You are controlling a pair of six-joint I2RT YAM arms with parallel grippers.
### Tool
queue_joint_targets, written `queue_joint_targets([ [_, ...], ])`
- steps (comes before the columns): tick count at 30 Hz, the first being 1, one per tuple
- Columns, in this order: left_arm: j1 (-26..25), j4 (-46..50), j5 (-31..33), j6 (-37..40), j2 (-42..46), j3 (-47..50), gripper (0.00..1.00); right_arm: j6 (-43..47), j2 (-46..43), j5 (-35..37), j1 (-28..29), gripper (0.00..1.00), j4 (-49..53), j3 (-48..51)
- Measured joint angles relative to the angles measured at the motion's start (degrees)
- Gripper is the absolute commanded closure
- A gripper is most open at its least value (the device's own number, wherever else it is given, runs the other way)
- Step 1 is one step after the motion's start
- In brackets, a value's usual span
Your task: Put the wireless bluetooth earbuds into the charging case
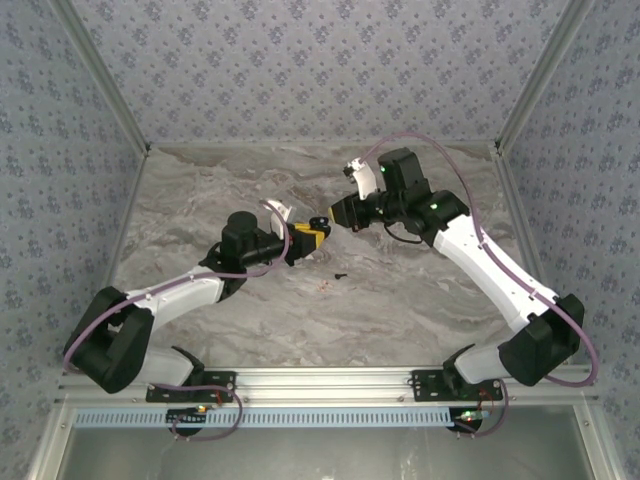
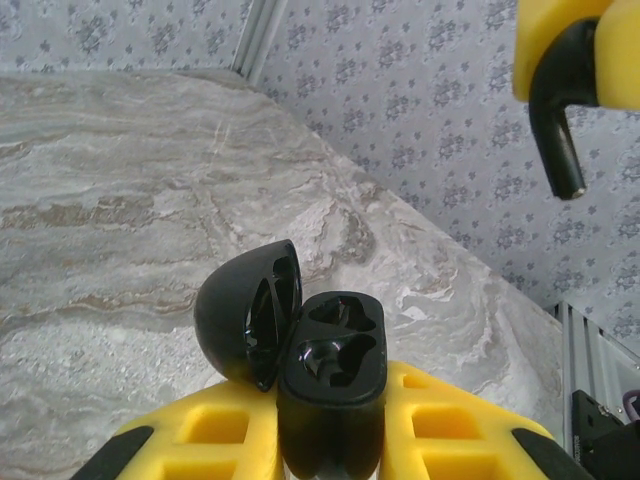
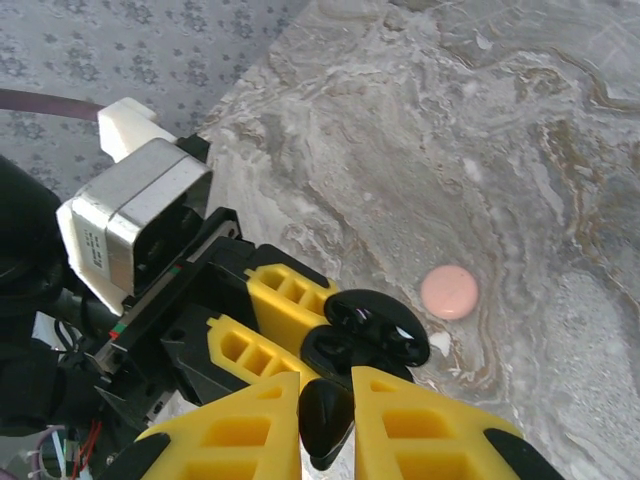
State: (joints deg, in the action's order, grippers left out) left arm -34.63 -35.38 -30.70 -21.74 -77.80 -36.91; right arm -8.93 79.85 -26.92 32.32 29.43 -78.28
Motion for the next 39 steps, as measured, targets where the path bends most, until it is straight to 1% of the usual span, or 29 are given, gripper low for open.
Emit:
queue_joint_targets([
  [9, -0.44, -9.88, -1.33, -3.02, 0.00, 0.02, 0.79, 0.00, -0.68, -0.33, 1.77, 0.82, -1.97, 0.00],
  [13, -1.18, -12.35, -1.75, -3.67, 0.00, 0.02, 0.79, -0.02, -1.44, -0.33, 2.36, 0.82, -3.19, 0.00],
  [23, -2.19, -12.48, -2.78, -3.69, 0.00, 0.02, 0.79, 0.00, -2.58, 0.57, 2.86, 0.82, -4.37, 0.00],
  [39, -2.25, -11.58, -3.65, -3.91, 0.02, -0.07, 0.79, 1.11, -2.62, 4.87, 3.69, 0.82, -4.37, 0.02],
])
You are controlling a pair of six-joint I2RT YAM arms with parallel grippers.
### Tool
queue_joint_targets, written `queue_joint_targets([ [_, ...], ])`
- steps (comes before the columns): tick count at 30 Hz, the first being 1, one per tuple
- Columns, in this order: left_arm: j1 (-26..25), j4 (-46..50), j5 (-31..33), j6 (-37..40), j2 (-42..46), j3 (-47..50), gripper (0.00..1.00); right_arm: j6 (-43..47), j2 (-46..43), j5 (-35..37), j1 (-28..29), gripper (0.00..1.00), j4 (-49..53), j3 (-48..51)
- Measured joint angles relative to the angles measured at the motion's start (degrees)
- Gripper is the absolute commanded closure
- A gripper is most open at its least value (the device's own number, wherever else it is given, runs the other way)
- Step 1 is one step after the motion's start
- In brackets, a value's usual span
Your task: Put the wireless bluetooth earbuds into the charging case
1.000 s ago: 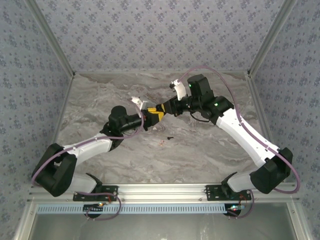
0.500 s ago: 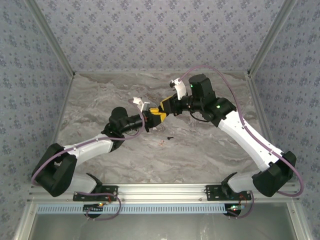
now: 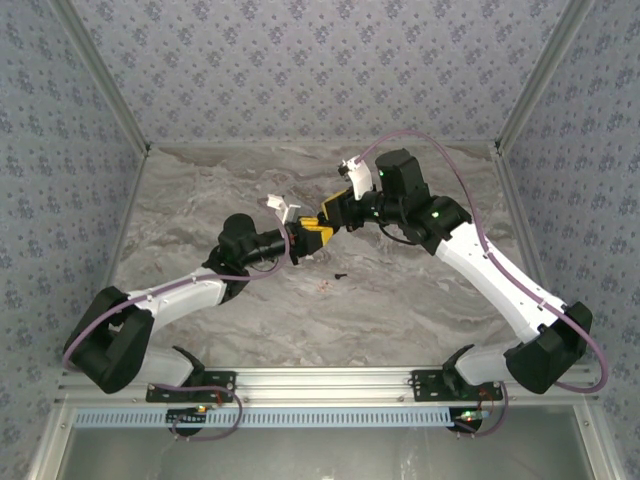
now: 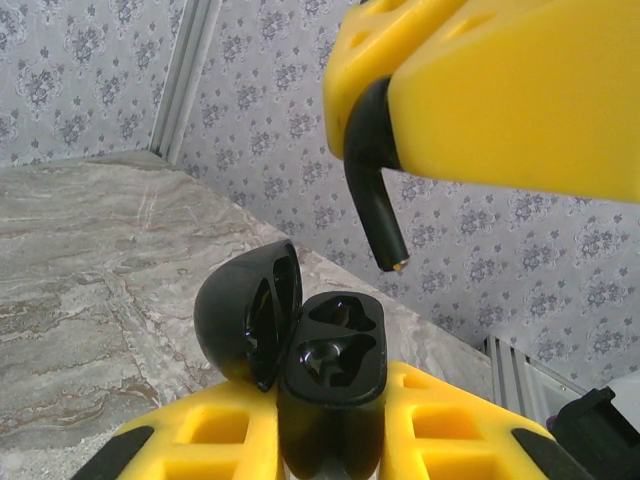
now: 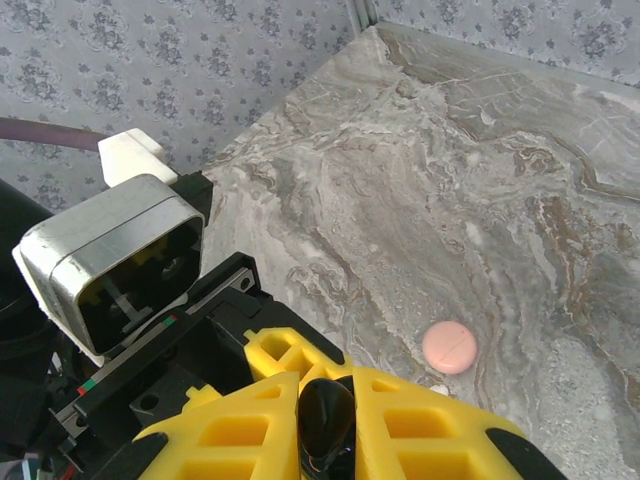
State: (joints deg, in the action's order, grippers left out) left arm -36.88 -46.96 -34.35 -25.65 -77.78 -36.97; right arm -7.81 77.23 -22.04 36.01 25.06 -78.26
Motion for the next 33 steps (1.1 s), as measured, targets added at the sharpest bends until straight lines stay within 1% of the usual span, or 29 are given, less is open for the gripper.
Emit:
queue_joint_targets([
  [33, 0.00, 2.25, -0.31, -0.55, 2.03, -1.11, 0.79, 1.46, 0.00, 0.81, 1.01, 0.82, 0.20, 0.94],
])
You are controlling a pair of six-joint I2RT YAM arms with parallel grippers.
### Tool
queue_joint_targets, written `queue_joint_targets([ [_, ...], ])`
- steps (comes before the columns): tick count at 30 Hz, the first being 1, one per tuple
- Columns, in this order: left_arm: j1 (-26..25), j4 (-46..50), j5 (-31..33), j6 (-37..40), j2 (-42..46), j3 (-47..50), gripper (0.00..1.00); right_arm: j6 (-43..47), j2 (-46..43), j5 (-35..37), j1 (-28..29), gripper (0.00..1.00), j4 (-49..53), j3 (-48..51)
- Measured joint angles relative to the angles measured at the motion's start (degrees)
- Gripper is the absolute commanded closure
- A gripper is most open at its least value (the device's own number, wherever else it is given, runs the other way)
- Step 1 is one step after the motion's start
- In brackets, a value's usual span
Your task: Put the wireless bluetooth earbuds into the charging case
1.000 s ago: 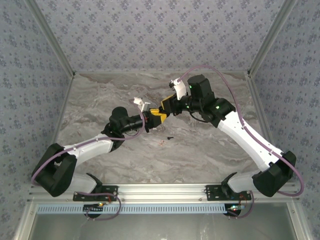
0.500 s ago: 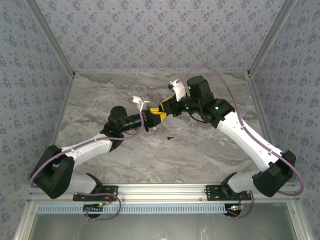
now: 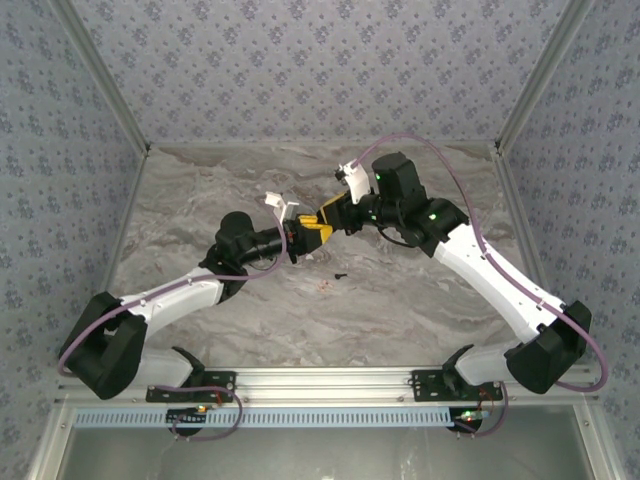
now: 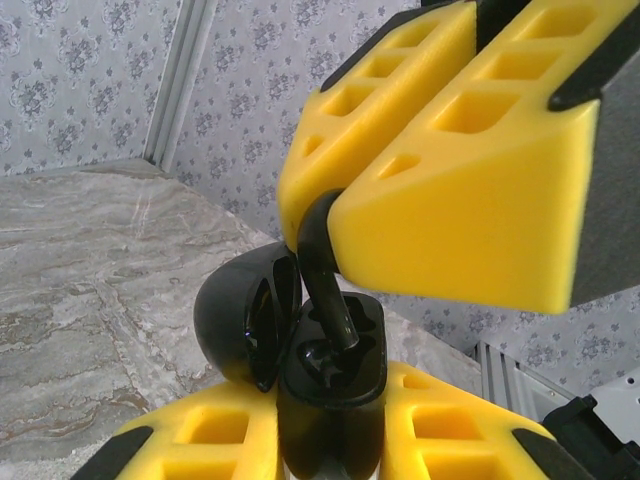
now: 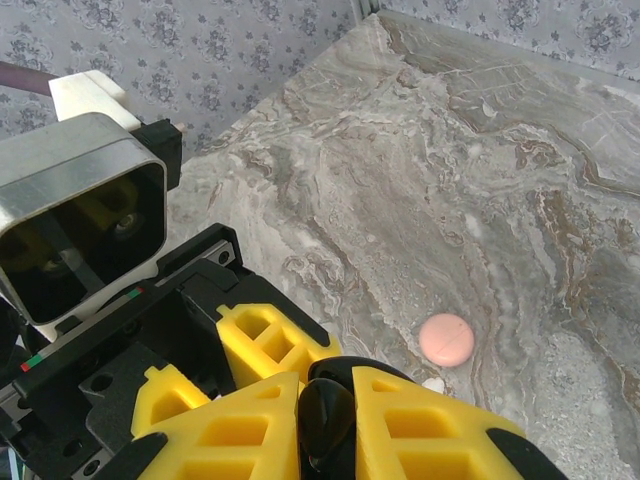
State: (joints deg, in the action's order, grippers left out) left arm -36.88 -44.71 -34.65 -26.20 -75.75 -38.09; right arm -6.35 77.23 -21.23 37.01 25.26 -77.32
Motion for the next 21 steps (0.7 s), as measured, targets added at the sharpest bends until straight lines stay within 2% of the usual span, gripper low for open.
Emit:
queue_joint_targets([
  [21, -0.26, 1.66, 1.51, 0.17, 0.74, 0.00, 0.79, 0.85, 0.00, 0.00, 0.52, 0.80, 0.26, 0.59],
])
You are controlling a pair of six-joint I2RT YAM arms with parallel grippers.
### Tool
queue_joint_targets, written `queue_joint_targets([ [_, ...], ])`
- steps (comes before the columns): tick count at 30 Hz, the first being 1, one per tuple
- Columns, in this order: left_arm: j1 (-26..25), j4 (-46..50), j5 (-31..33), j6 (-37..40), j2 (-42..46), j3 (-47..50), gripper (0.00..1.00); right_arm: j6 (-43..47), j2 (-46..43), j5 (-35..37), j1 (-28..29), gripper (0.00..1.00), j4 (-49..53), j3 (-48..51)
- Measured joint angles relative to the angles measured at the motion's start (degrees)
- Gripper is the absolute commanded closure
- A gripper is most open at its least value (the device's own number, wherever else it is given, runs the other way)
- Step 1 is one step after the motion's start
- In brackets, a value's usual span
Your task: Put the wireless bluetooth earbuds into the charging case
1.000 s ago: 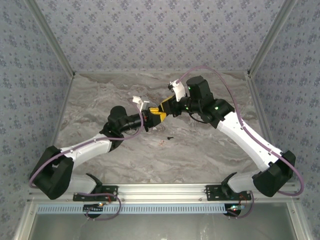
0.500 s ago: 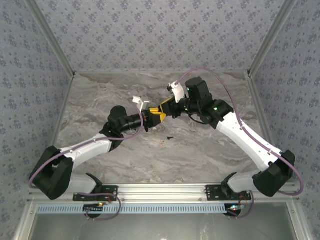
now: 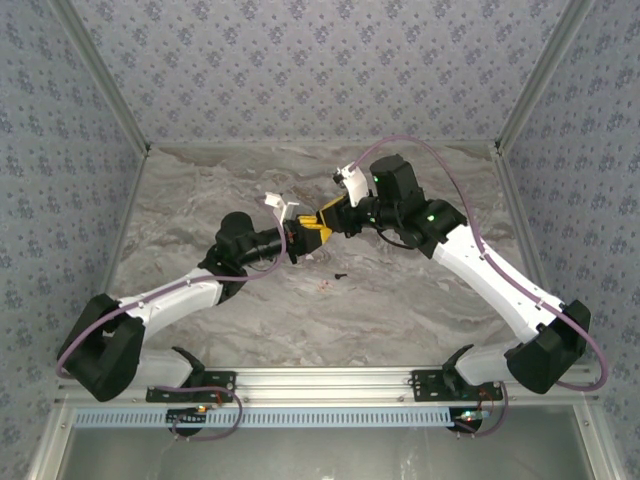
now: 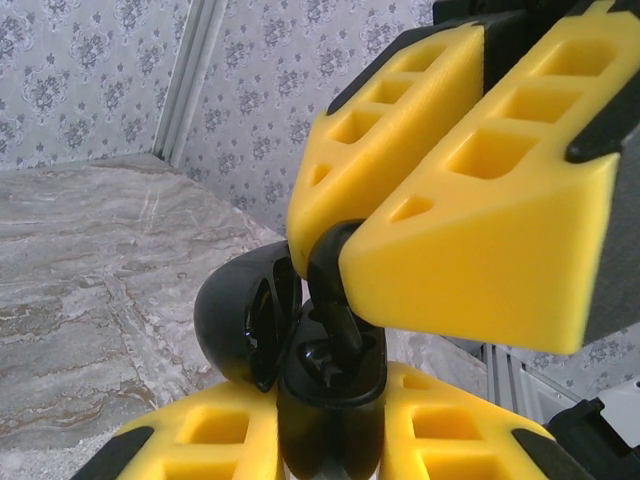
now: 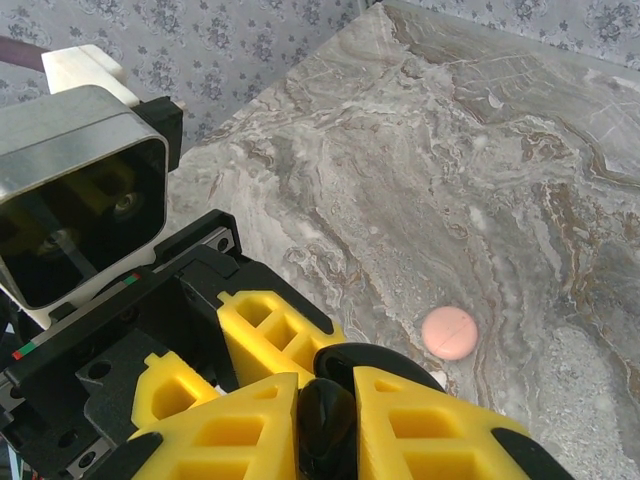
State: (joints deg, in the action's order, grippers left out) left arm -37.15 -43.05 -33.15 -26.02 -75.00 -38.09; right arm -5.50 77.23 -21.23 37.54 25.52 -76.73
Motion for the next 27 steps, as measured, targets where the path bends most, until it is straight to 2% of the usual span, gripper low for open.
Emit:
queue_joint_targets([
  [27, -0.17, 1.31, 1.90, 0.00, 0.76, 0.00, 0.79, 0.68, -0.50, 0.90, 0.39, 0.81, 0.70, 0.04],
])
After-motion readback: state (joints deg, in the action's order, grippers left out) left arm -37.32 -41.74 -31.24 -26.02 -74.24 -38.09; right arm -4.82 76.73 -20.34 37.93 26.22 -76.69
